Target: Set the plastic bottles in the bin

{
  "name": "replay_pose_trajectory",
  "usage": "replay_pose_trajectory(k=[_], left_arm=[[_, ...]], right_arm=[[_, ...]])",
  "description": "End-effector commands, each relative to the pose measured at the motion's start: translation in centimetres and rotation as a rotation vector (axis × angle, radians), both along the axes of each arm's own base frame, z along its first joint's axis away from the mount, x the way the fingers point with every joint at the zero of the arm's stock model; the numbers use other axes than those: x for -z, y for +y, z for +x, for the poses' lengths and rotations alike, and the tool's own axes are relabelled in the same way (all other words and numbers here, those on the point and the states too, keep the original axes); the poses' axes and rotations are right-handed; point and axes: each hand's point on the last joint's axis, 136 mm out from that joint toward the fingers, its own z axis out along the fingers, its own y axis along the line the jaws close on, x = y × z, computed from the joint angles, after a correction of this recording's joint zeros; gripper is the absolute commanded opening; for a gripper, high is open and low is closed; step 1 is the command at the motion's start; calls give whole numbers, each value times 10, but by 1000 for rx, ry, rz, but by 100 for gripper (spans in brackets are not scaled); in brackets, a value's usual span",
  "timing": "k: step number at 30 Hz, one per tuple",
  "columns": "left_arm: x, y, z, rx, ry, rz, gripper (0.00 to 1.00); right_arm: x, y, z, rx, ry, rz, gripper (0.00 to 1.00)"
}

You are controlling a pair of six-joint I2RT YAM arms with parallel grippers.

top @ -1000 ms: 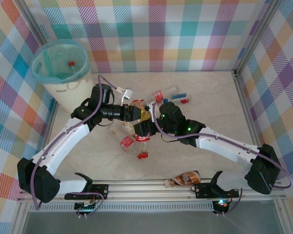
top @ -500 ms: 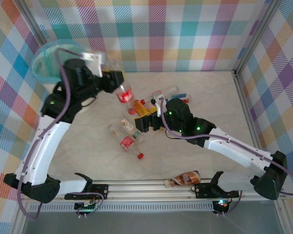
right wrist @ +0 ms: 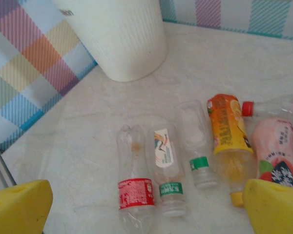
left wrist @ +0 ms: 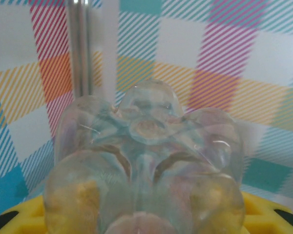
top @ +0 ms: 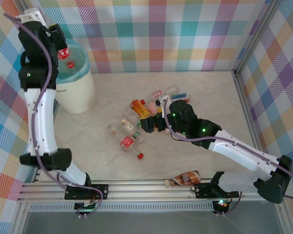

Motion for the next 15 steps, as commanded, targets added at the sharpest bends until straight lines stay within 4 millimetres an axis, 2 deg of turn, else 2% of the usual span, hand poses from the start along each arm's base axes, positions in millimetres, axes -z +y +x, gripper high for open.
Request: replay_pose_trajectory(k=[1, 3, 6, 10, 15], left_arm=[[20, 34, 25, -66, 37, -16, 43], [36, 51, 43, -91, 58, -40, 43], [65, 66, 67, -101, 111, -69, 43], [98, 73, 89, -85, 183, -82, 45], [127, 80, 101, -85, 250, -84, 61]], right_arm=[[17, -22, -5, 55, 47, -80, 99], [27, -34, -9, 90, 92, -119, 99], [44, -50, -19, 133, 171, -167, 98], [62, -67, -34, 157, 276, -224, 97], [77, -87, -46, 195, 340, -295, 97]])
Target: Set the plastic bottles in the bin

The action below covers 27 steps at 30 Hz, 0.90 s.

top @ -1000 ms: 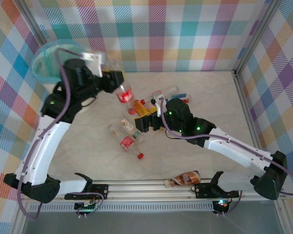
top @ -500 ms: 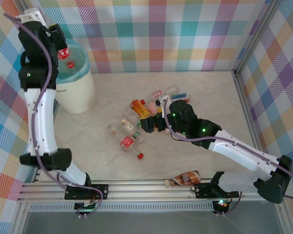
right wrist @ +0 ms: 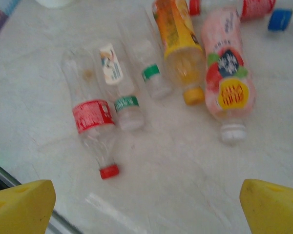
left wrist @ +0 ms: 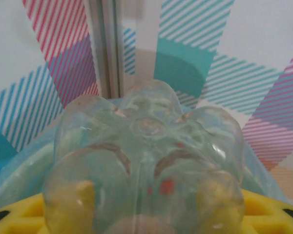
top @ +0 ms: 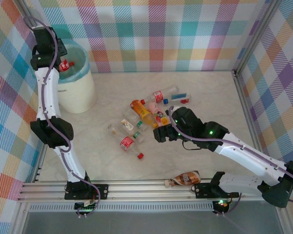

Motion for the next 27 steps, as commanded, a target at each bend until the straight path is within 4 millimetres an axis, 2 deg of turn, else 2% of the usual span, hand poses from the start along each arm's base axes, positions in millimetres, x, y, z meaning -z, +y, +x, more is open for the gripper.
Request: replay_pose_trajectory(k=[1, 6, 13, 16, 19, 22, 25, 27], left_arm=[[-18, 5, -3, 5, -46, -8, 64], [-23, 1, -3, 28, -63, -23, 73], [-56, -11, -20, 67, -132, -50, 75], [-72, -25, -34, 108, -161, -83, 74], [-88, -55, -50, 179, -172, -78, 73], [-101, -103, -67, 293, -169, -39, 73], [-107, -161, -90, 426, -145, 27, 72], [-98, -207, -107, 548, -95, 82, 72]], right_arm=[[17, -25, -12, 58, 66, -78, 97], [8, -25, -6, 70, 27, -77, 97], [-6, -23, 3, 63, -20, -92, 97], [-12, -28, 8, 81, -38, -102, 97], [-15, -35, 14, 101, -26, -120, 96], [-12, -50, 15, 141, 25, -154, 94], [-2, -70, 3, 187, 125, -181, 92], [8, -86, -9, 215, 204, -224, 92]])
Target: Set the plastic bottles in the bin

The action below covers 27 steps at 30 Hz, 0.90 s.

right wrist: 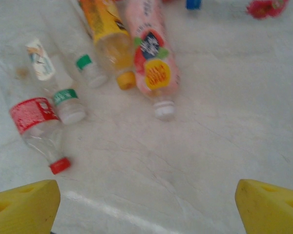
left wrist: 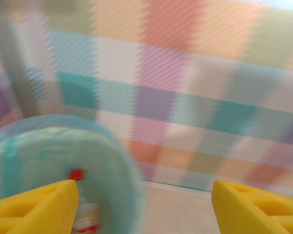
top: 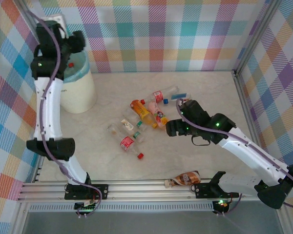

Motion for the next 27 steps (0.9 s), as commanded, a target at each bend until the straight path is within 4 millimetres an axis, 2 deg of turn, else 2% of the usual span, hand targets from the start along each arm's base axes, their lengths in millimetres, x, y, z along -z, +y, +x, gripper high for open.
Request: replay_pose_trajectory(k=[1, 4, 7, 9, 11, 14, 17, 18, 22, 27], left_arm=[[10, -65, -38, 187, 52, 124, 72], [43, -126, -73, 363, 117, 173, 72], [95, -181, -120, 540, 204, 226, 72], [138, -215, -157, 672, 274, 262, 72], [175, -239, -192, 776, 341, 298, 72], [218, -277, -240, 911, 427, 261, 72], [256, -320, -284, 1041, 484, 275, 73], [270, -333, -296, 1072, 515, 290, 73], [312, -372, -319, 1117, 599, 383, 74], [344, -414, -342, 1187, 655, 419, 76]], right_arm=[[16, -32, -29, 60, 162, -77, 92], [26, -57, -36, 141, 240, -103, 92], [34, -77, -30, 229, 281, -85, 92], [40, -86, -22, 267, 300, -58, 92], [44, -93, -14, 298, 317, -37, 92], [49, -104, -1, 336, 319, -12, 91], [50, -105, 10, 351, 314, 36, 90], [50, -105, 13, 354, 311, 44, 90], [50, -106, 18, 359, 304, 57, 90], [49, -109, 18, 374, 285, 66, 90]])
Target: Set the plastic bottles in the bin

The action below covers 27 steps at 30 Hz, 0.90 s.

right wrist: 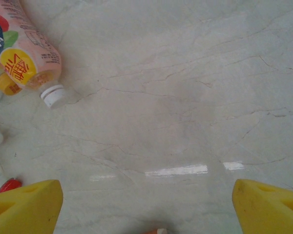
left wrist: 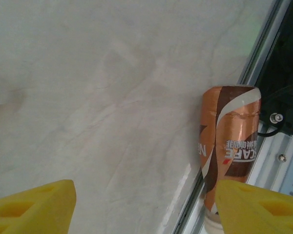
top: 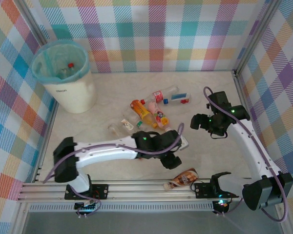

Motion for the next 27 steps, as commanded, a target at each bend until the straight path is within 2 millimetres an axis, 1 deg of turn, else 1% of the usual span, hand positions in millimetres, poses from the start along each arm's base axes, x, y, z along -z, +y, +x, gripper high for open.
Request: replay_pose_trajectory(k=[1, 5, 7, 8, 11, 13, 22, 27], left_arm=[[-1, -28, -9, 4, 29, -41, 76], [28, -32, -7, -11, 41, 32, 76], [35, -36, -11, 0, 68, 45, 76], [38, -38, -16, 16, 82, 45, 76], [42, -48, -37, 114, 115, 48, 76], [47, -51, -46, 161, 127, 67, 77], [52, -59, -55, 242, 173, 134, 78], [56, -61, -55, 245, 241, 176, 78]], right_arm=[[0, 0, -2, -8, -14, 16, 90], [-5, -9, -3, 11, -37, 3, 90], [-8, -12, -2, 19, -53, -1, 90], [-10, -14, -2, 23, -62, -3, 90], [-14, -18, -1, 27, -81, -12, 90], [-16, -21, 0, 31, -88, -15, 90], [-22, -26, 1, 36, -118, -20, 89], [-30, -29, 2, 42, -146, -23, 89]])
